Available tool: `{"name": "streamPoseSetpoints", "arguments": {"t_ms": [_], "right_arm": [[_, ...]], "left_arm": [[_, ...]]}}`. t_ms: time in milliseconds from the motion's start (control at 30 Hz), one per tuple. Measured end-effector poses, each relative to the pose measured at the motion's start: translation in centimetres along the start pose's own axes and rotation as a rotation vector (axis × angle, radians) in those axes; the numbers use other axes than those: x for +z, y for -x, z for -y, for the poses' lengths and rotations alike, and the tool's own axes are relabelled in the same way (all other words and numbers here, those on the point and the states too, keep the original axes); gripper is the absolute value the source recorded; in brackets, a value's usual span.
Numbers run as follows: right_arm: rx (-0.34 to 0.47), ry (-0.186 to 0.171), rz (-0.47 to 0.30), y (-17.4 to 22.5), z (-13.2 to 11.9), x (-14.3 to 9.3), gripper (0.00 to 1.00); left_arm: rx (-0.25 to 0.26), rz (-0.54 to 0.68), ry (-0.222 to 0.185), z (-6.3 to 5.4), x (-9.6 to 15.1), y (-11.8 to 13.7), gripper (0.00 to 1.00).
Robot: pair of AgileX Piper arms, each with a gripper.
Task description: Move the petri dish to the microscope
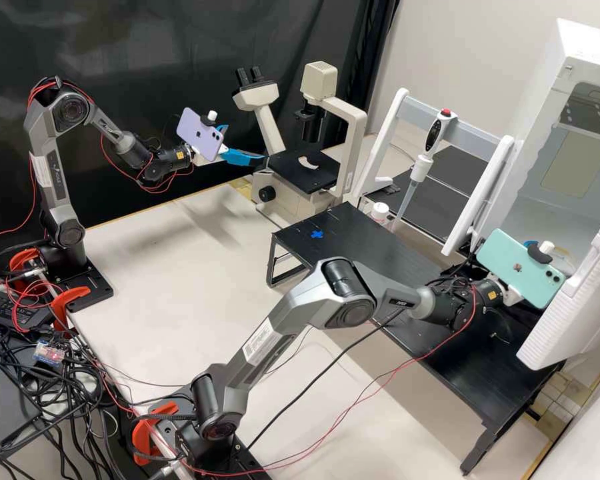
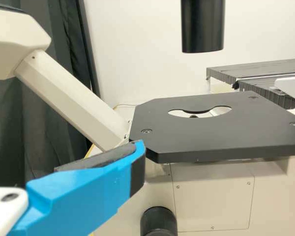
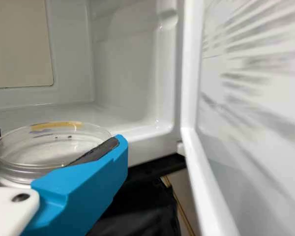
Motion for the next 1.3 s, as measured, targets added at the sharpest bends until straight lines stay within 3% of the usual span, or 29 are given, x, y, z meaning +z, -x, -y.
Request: {"name": "streamPoseSetpoints", "arguments": {"t_ms": [233,567,767,933,1300], "right_arm": [[0.005,-0.016,-0.015,3.8,-0.2,-0.2,0.0],[0.074,-0.032,-0.152,11.1,-0.9,-2.4,0.0],[0.07,-0.051,-0.202,16.3,0.0,-4.2,0.0],[0.007,-0.053,-0.285,20.4,2.1,-6.9,0.0],[-0.196,0.01,-0.52,26.3,7.7,-12.5,0.0]], "left_arm": [[0.0,0.0,0.0,0.0,0.0,0.0,1.0],[0.0,0.0,0.0,0.0,0.0,0.0,1.0],[0.0,0.0,0.0,0.0,0.0,0.0,1.0],[0.0,0.0,0.0,0.0,0.0,0.0,1.0],[0.0,0.0,0.0,0.0,0.0,0.0,1.0]]}}
